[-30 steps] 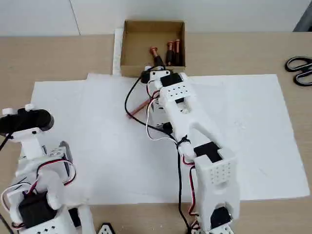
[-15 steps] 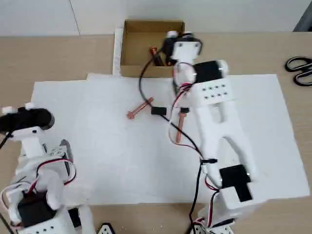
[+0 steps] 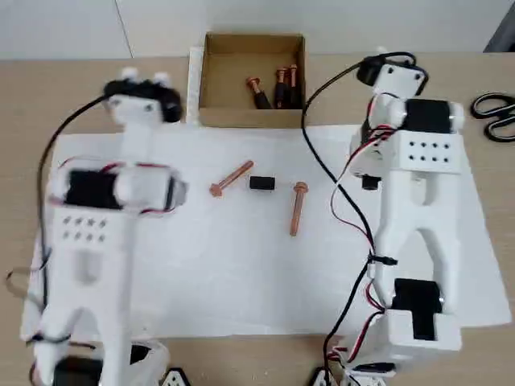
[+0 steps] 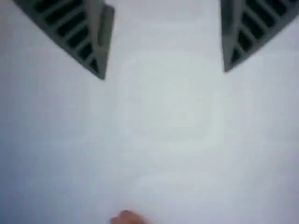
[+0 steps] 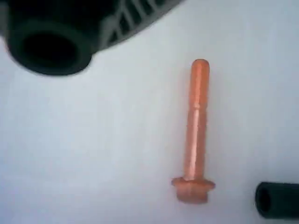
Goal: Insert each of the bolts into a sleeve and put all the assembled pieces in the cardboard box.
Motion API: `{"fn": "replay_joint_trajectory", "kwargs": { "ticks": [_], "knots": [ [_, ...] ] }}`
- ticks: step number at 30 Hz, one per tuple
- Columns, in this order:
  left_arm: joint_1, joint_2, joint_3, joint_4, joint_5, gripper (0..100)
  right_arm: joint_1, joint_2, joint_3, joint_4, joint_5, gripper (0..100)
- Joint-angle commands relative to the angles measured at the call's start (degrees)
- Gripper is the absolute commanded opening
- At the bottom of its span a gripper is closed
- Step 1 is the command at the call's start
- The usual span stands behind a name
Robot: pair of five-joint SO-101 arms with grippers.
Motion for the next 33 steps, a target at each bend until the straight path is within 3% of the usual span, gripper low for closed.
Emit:
{"fn": "replay_joint_trajectory", "kwargs": {
  "ticks": [1, 8, 16, 33],
  "knots": [
    [8.79, 9.23, -7.25, -0.70, 2.64, 15, 4.62, -3.30, -0.26, 0.31, 0.62, 0.3],
    [16.00, 26.29, -14.99, -6.42, 5.89, 15, 10.95, -3.30, -0.26, 0.40, 0.62, 0.3],
    [20.92, 42.46, -26.33, -8.53, 11.52, 15, 10.95, -3.47, 3.25, -0.13, 0.62, 0.3],
    [24.09, 63.91, -49.01, -8.09, 16.35, 15, 11.03, -3.56, 5.54, -1.01, 0.62, 0.4]
  ]
}}
